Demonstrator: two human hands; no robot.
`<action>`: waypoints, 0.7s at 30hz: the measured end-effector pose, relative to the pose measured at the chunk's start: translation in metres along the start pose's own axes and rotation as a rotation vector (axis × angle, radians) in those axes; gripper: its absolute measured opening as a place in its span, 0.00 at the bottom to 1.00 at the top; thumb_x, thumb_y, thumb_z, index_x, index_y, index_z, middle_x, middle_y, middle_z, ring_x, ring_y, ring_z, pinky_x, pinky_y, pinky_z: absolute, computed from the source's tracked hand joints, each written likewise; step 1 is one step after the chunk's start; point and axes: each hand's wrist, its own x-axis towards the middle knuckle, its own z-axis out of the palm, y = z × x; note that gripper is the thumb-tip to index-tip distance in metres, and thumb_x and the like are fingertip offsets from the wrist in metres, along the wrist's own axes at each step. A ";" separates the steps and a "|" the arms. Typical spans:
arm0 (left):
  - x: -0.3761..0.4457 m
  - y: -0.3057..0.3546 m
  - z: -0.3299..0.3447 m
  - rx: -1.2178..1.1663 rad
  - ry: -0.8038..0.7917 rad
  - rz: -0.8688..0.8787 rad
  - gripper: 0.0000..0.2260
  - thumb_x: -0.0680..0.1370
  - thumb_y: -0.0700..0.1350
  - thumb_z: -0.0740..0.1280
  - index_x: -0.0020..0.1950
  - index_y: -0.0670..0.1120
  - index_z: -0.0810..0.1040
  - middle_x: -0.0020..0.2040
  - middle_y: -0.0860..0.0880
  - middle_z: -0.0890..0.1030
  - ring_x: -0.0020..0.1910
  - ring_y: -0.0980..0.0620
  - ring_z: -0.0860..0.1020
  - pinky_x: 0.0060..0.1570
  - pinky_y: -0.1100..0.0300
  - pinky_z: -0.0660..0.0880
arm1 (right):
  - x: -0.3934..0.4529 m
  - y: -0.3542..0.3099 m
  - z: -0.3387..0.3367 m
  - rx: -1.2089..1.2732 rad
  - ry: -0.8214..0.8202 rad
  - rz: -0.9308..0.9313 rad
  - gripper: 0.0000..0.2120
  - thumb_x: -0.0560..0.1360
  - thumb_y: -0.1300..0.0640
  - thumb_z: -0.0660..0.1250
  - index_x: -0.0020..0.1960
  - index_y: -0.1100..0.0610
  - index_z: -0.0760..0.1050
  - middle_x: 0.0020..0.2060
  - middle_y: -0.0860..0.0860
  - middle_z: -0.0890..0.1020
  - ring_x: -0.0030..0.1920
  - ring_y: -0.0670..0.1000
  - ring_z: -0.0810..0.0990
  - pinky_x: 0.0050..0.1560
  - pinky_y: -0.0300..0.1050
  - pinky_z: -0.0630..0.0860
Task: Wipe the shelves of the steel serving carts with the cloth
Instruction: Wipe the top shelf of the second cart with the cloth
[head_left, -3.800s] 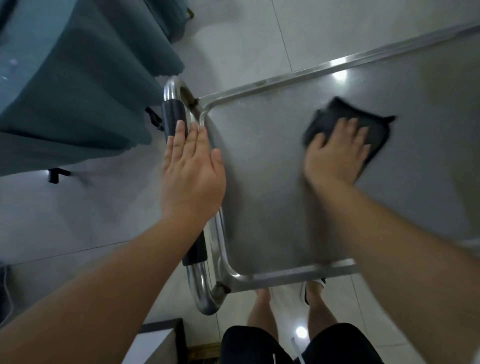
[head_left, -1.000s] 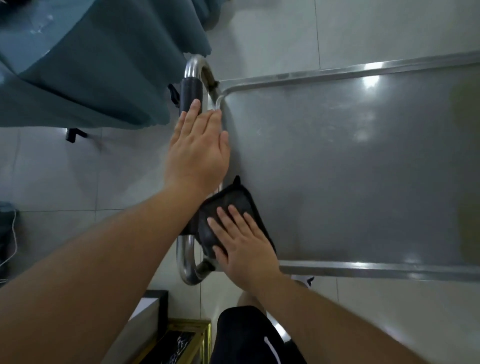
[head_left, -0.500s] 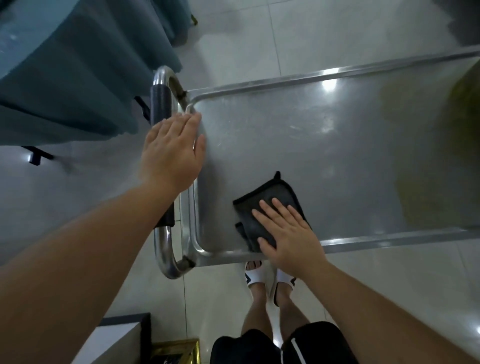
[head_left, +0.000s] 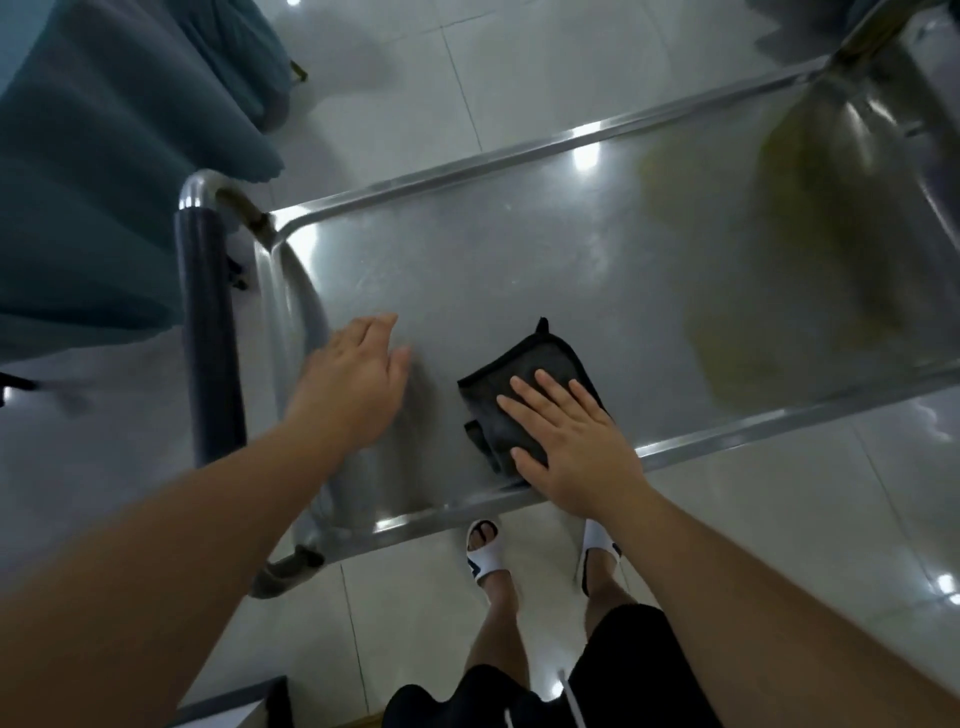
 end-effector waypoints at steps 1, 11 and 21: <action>0.002 0.010 0.007 -0.033 0.004 -0.014 0.25 0.87 0.54 0.54 0.83 0.45 0.63 0.80 0.42 0.68 0.78 0.39 0.66 0.76 0.42 0.63 | -0.003 0.013 -0.004 -0.006 0.004 0.011 0.30 0.83 0.37 0.50 0.83 0.41 0.51 0.83 0.42 0.51 0.83 0.45 0.41 0.81 0.52 0.42; 0.038 0.127 0.054 -0.229 0.115 -0.094 0.24 0.86 0.53 0.55 0.80 0.44 0.67 0.77 0.41 0.70 0.75 0.38 0.68 0.75 0.43 0.63 | -0.036 0.156 -0.046 -0.056 0.007 0.014 0.28 0.84 0.40 0.51 0.83 0.43 0.55 0.83 0.42 0.53 0.83 0.46 0.44 0.82 0.54 0.47; 0.068 0.188 0.101 -0.243 0.246 -0.239 0.24 0.87 0.49 0.57 0.83 0.44 0.62 0.84 0.44 0.60 0.84 0.45 0.55 0.82 0.48 0.52 | -0.072 0.323 -0.092 -0.083 0.047 0.136 0.29 0.83 0.42 0.51 0.82 0.45 0.57 0.82 0.45 0.58 0.83 0.49 0.52 0.82 0.54 0.48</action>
